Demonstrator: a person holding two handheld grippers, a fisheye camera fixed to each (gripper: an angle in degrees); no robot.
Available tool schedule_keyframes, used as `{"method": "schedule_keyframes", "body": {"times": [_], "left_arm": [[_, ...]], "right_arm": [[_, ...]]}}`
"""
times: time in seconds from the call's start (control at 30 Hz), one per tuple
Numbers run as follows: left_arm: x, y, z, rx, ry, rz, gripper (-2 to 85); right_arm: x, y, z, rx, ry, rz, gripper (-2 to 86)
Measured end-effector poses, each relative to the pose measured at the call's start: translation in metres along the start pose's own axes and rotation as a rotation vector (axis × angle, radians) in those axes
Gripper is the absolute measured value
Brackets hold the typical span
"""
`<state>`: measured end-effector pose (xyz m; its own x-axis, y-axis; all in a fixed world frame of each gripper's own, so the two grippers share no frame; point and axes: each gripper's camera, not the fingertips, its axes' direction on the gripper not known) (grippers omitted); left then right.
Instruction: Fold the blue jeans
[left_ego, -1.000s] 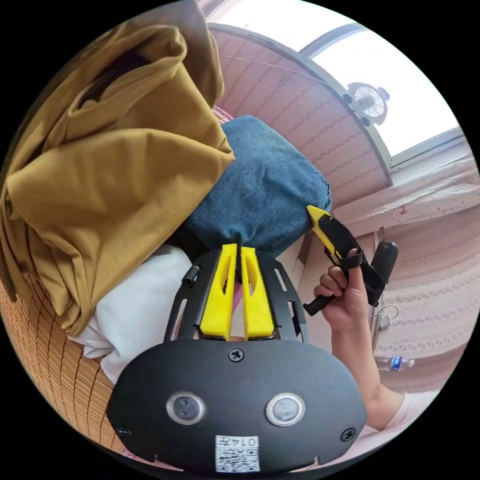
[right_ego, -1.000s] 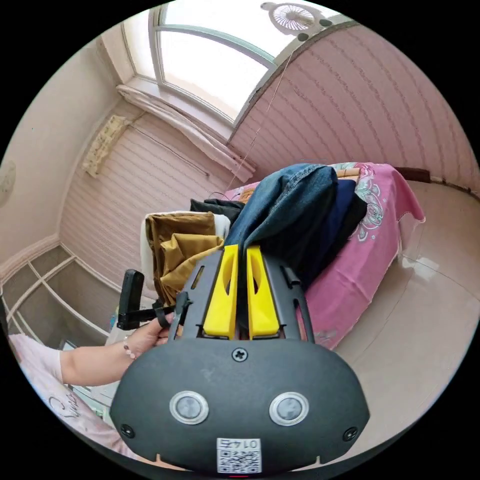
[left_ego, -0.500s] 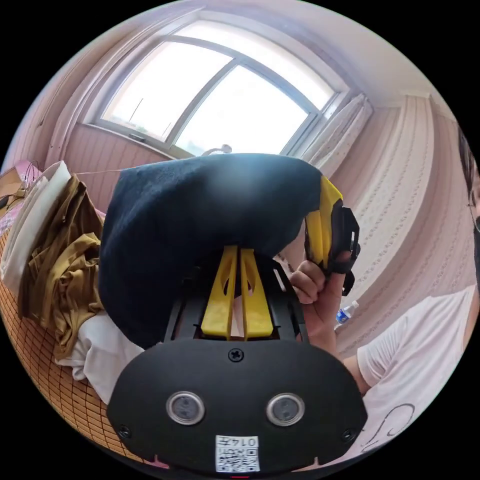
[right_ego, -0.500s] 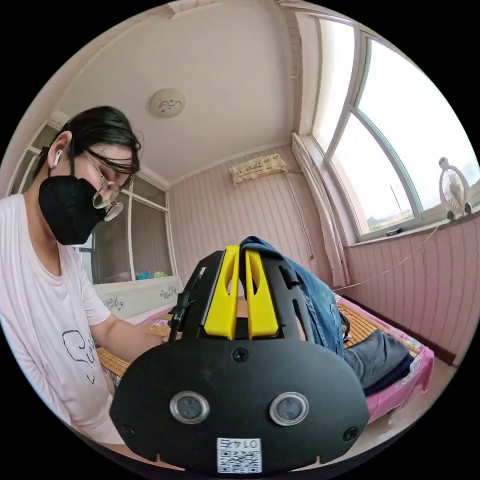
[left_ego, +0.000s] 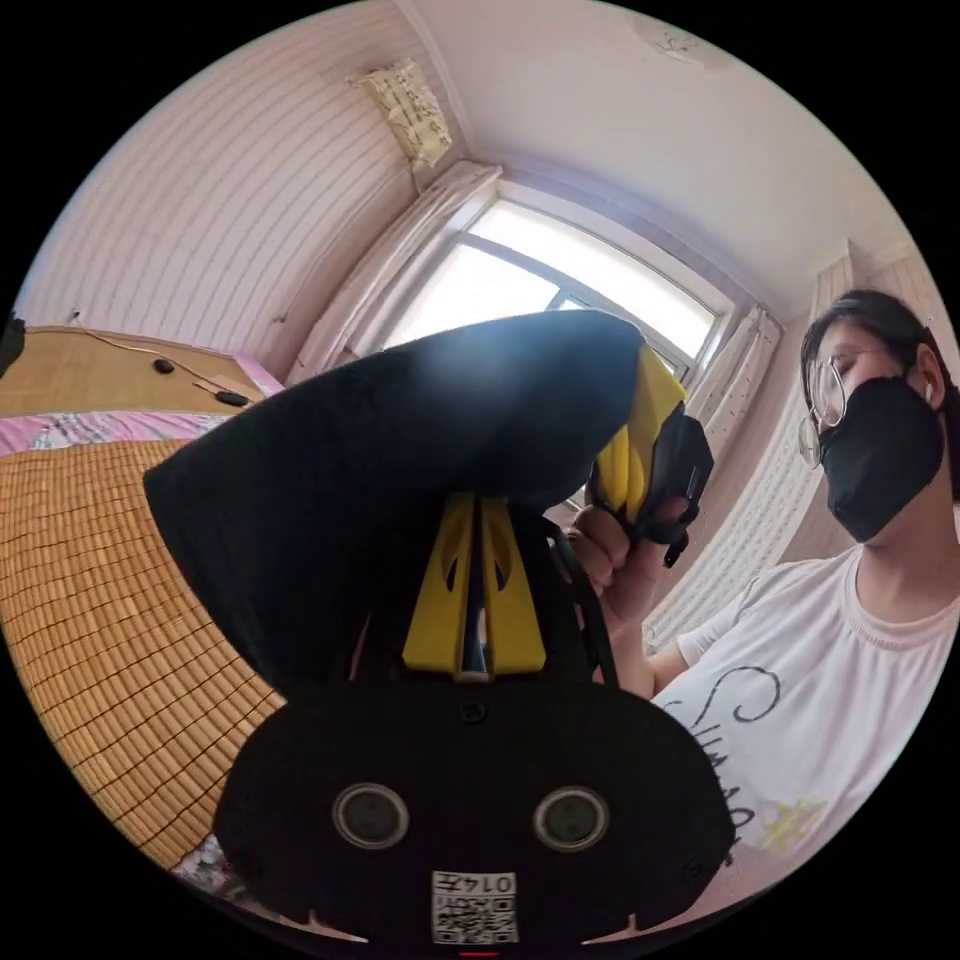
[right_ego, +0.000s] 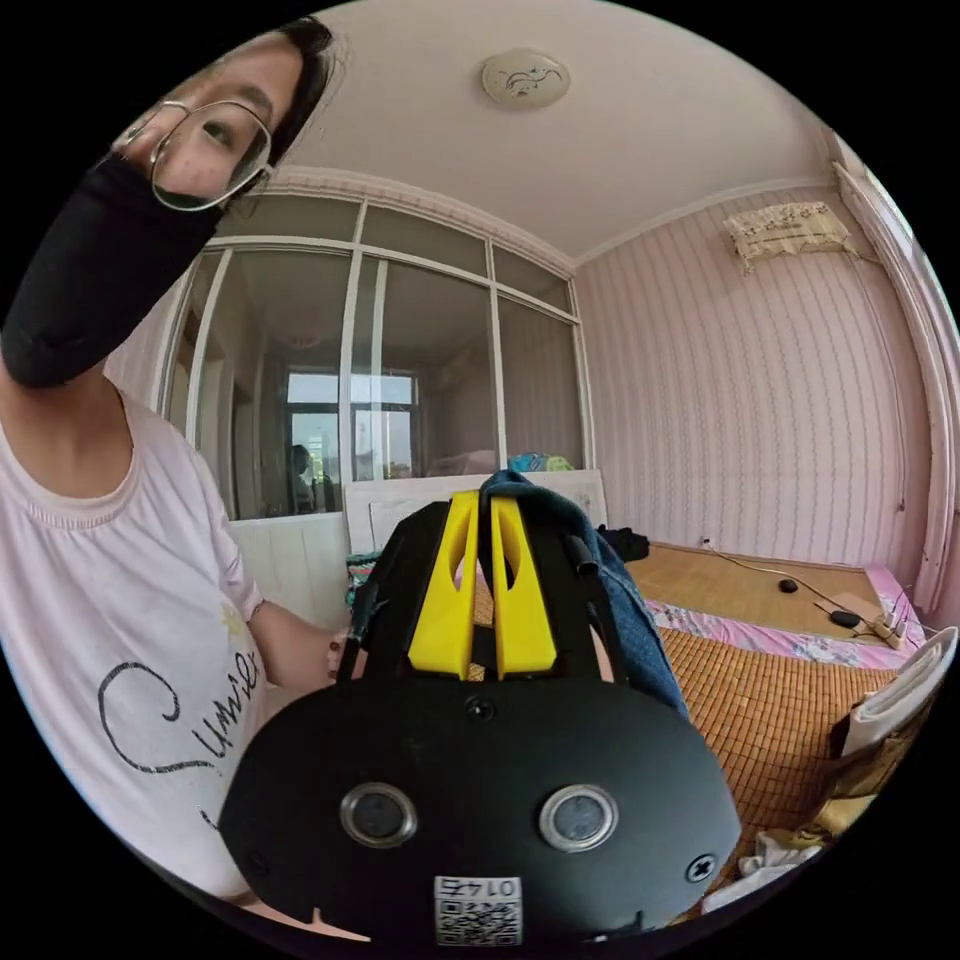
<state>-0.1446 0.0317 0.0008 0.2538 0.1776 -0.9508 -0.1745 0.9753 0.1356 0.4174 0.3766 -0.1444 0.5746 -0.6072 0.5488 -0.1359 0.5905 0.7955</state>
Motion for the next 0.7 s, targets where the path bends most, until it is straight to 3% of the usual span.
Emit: {"method": "schedule_keyframes", "body": {"times": [0.17,0.33,0.5,0.6,0.7], "left_arm": [[0.022,-0.02,-0.141,0.222,-0.223,0.238,-1.0],[0.032,-0.064,-0.219,0.347,-0.326,0.398,-1.0],[-0.015,-0.049,-0.231,0.26,-0.417,0.301,-1.0],[-0.076,0.002,-0.208,0.128,-0.438,0.116,-1.0],[-0.147,0.084,-0.162,-0.122,-0.367,-0.136,-1.0]], "right_arm": [[-0.038,-0.058,0.085,0.152,-0.153,-0.183,0.5],[-0.031,-0.131,0.157,0.216,-0.241,-0.315,0.5],[0.057,-0.119,0.21,0.164,-0.401,-0.075,0.7],[0.118,-0.051,0.231,-0.013,-0.335,0.097,0.8],[0.169,0.046,0.256,-0.337,-0.166,0.27,1.1]]}}
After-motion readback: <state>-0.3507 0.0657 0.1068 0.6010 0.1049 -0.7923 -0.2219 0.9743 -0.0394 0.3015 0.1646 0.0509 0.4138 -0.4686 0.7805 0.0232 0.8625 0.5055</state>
